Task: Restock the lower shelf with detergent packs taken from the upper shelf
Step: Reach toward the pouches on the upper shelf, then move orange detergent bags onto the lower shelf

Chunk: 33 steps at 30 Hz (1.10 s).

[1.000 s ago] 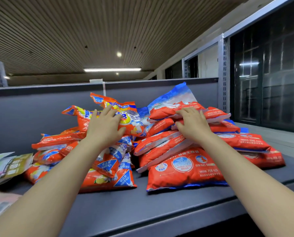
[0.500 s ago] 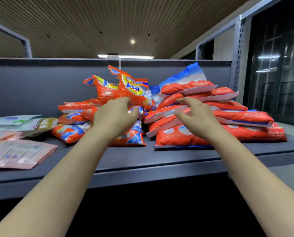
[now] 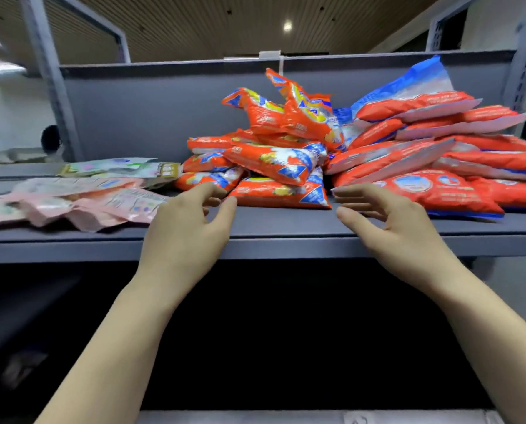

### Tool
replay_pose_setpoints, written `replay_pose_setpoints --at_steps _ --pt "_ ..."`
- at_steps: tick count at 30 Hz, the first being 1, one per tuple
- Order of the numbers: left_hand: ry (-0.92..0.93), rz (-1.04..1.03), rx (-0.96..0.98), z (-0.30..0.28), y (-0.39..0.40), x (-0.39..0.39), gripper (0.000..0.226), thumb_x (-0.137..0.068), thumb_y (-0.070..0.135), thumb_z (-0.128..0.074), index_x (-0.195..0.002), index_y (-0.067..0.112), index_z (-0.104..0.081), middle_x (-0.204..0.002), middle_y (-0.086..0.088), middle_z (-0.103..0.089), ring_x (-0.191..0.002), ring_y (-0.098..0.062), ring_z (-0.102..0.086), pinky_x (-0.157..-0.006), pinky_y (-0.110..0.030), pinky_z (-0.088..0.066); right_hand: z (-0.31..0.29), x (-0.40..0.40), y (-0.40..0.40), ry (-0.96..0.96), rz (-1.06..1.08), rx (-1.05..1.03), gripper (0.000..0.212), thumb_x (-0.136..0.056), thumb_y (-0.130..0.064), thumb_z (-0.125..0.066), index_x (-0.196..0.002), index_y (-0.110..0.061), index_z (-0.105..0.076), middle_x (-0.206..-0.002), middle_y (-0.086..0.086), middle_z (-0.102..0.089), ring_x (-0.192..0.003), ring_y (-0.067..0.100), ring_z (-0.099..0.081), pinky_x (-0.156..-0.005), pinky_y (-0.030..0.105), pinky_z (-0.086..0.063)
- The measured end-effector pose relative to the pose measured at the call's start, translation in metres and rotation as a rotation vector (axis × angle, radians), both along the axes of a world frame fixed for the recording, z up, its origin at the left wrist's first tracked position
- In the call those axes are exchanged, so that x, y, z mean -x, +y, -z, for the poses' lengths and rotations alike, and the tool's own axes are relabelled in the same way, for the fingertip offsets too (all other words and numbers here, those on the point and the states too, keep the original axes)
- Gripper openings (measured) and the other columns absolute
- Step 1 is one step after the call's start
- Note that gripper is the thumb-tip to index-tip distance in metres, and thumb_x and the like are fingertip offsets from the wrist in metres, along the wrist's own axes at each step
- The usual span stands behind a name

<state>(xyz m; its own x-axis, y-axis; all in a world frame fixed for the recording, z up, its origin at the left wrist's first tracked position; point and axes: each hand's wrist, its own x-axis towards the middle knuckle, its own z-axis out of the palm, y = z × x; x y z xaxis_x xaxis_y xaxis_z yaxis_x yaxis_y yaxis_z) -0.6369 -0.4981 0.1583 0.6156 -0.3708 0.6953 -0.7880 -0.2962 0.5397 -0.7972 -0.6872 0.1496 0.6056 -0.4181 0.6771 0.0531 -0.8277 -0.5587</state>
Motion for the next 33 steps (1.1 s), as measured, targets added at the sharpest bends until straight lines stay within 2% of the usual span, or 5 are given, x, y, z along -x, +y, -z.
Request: replay_pose_setpoints --at_steps 3,9,20,25,33 --pt "0.021 -0.019 -0.017 0.01 0.037 -0.009 0.019 -0.09 0.039 -0.056 -0.1 0.027 -0.068 -0.096 0.013 -0.069 -0.096 -0.014 -0.064 -0.088 -0.042 -0.051 0.008 -0.008 0.033 -0.011 -0.041 -0.015 0.02 -0.087 -0.027 -0.062 -0.106 -0.03 -0.067 -0.102 -0.021 -0.068 -0.099 -0.009 -0.06 -0.092 0.02 -0.045" --pt "0.078 -0.091 -0.121 0.035 0.132 -0.039 0.02 -0.084 0.05 -0.053 -0.088 0.035 -0.066 -0.085 0.022 -0.067 -0.088 -0.007 -0.064 -0.084 -0.037 -0.052 0.022 -0.048 0.113 0.104 -0.145 -0.017 0.02 -0.085 -0.034 -0.061 -0.104 -0.036 -0.067 -0.099 -0.028 -0.067 -0.098 -0.013 -0.059 -0.083 0.002 -0.04" --pt "0.248 -0.28 -0.392 0.075 0.328 -0.125 0.021 -0.082 0.057 -0.049 -0.091 0.042 -0.061 -0.083 0.025 -0.064 -0.081 -0.001 -0.06 -0.076 -0.03 -0.049 0.063 -0.167 0.275 0.431 -0.358 0.119 0.031 -0.084 -0.049 -0.054 -0.114 -0.043 -0.059 -0.112 -0.032 -0.059 -0.107 -0.015 -0.051 -0.091 0.012 -0.04" --pt "0.312 -0.399 -0.484 0.09 0.42 -0.165 0.028 -0.086 0.06 -0.046 -0.103 0.042 -0.059 -0.094 0.026 -0.062 -0.084 0.004 -0.058 -0.072 -0.025 -0.045 0.085 -0.227 0.347 0.532 -0.405 0.199 0.038 -0.087 -0.05 -0.052 -0.123 -0.041 -0.053 -0.119 -0.029 -0.053 -0.114 -0.01 -0.047 -0.094 0.012 -0.035" --pt "0.449 -0.57 -0.477 0.114 0.531 -0.212 0.03 -0.087 0.062 -0.043 -0.108 0.044 -0.055 -0.096 0.023 -0.061 -0.088 -0.001 -0.058 -0.07 -0.027 -0.047 0.103 -0.309 0.44 0.625 -0.503 0.256 0.039 -0.089 -0.05 -0.052 -0.127 -0.04 -0.05 -0.124 -0.025 -0.052 -0.117 -0.004 -0.047 -0.096 0.018 -0.037"
